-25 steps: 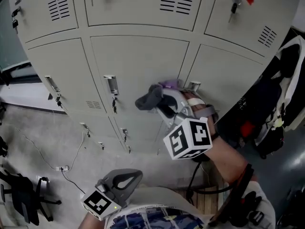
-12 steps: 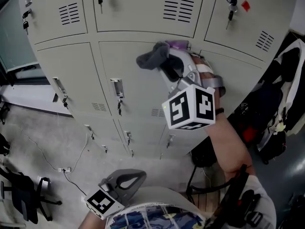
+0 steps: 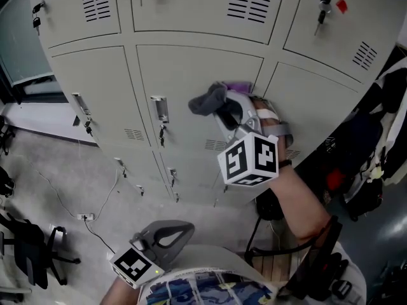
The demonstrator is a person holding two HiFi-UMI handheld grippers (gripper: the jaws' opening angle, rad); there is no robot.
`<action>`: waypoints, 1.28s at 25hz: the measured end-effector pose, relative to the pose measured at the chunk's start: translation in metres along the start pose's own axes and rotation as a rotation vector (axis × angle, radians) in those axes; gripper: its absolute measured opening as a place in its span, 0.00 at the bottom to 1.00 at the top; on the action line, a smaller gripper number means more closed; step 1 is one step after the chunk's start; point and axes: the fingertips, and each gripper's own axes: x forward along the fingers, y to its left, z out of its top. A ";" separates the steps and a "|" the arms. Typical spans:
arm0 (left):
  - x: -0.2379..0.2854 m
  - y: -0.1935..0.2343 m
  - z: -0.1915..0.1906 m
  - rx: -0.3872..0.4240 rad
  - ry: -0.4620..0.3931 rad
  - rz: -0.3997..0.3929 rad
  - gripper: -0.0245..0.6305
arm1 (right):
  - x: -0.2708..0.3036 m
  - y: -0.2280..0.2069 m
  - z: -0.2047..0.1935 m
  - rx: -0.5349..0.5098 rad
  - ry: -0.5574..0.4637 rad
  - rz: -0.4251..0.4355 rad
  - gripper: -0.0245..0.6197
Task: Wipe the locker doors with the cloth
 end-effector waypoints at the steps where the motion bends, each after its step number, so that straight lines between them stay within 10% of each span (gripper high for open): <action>1: 0.001 0.000 -0.001 -0.001 0.003 0.000 0.04 | 0.002 0.011 -0.004 0.005 0.007 0.020 0.21; 32: -0.006 0.009 -0.009 -0.022 0.027 0.012 0.04 | 0.054 0.260 -0.105 0.101 0.196 0.479 0.21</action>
